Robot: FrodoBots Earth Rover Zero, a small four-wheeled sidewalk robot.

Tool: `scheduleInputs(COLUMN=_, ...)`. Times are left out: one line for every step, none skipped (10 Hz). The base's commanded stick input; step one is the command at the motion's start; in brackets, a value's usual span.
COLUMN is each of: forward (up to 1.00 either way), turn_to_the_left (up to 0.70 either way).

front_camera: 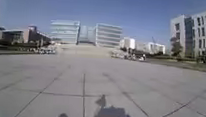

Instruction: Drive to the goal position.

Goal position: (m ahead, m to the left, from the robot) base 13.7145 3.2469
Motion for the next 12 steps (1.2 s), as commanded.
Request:
scheduleInputs(forward=1.00, turn_to_the_left=0.07)
scheduleInputs(forward=1.00, turn_to_the_left=0.12)
scheduleInputs(forward=1.00, turn_to_the_left=0.12)
scheduleInputs(forward=1.00, turn_to_the_left=0.12)
scheduleInputs(forward=1.00, turn_to_the_left=0.05)
scheduleInputs(forward=1.00, turn_to_the_left=0.06)
scheduleInputs(forward=1.00, turn_to_the_left=0.18)
scheduleInputs(forward=1.00, turn_to_the_left=0.21)
scheduleInputs(forward=1.00, turn_to_the_left=0.22)
scheduleInputs(forward=1.00, turn_to_the_left=0.07)
scheduleInputs(forward=1.00, turn_to_the_left=0.17)
scheduleInputs(forward=1.00, turn_to_the_left=0.00)
